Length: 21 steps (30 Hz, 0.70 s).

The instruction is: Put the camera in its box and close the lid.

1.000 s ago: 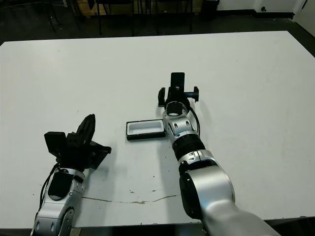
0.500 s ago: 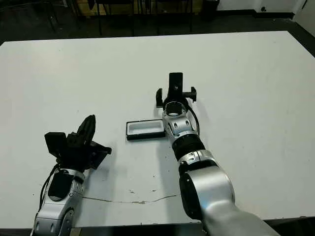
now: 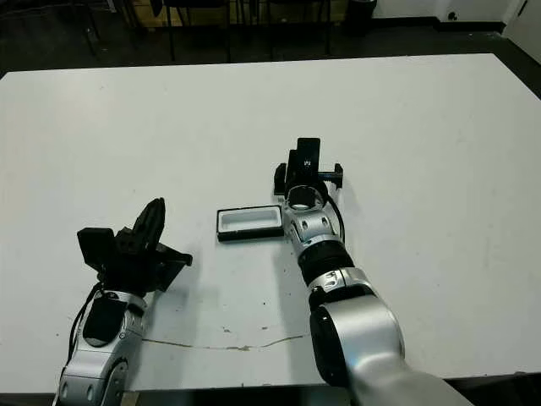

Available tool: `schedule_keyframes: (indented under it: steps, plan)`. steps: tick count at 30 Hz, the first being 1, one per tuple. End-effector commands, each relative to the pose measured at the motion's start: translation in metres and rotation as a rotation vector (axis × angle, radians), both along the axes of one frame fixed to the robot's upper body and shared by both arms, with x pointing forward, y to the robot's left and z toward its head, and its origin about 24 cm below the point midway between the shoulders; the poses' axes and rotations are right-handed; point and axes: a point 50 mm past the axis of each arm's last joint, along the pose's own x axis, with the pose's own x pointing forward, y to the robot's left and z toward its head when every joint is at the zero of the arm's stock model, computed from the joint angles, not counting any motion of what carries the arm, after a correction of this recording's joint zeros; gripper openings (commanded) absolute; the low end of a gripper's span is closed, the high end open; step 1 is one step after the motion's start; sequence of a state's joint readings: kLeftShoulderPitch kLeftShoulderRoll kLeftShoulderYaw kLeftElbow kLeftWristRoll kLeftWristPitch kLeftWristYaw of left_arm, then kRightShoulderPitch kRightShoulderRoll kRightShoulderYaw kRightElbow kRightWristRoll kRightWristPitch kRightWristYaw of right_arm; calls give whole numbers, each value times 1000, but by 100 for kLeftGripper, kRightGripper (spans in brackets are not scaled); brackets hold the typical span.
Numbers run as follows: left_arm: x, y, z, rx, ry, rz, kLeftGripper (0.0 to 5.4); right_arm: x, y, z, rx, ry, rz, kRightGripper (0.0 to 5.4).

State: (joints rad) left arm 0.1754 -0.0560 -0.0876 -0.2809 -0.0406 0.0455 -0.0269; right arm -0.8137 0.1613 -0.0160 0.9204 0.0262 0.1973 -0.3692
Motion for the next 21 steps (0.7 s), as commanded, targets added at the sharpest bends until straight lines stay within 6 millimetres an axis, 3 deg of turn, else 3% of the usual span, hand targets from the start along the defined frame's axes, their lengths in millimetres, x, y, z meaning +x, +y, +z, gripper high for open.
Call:
schedule_keyframes:
  steps: [1, 7, 10, 21]
  plan:
    - [-3, 1, -7, 6, 41, 7, 0, -24, 34, -29, 53, 112, 62, 538]
    - [-4, 2, -8, -5, 42, 2, 0, -29, 35, -37, 17, 133, 78, 538]
    - [-4, 2, -8, -3, 40, 3, 0, -31, 36, -39, 60, 135, 72, 505]
    - [-5, 2, -6, 1, 44, 7, 0, -35, 39, -44, 204, 179, 21, 306]
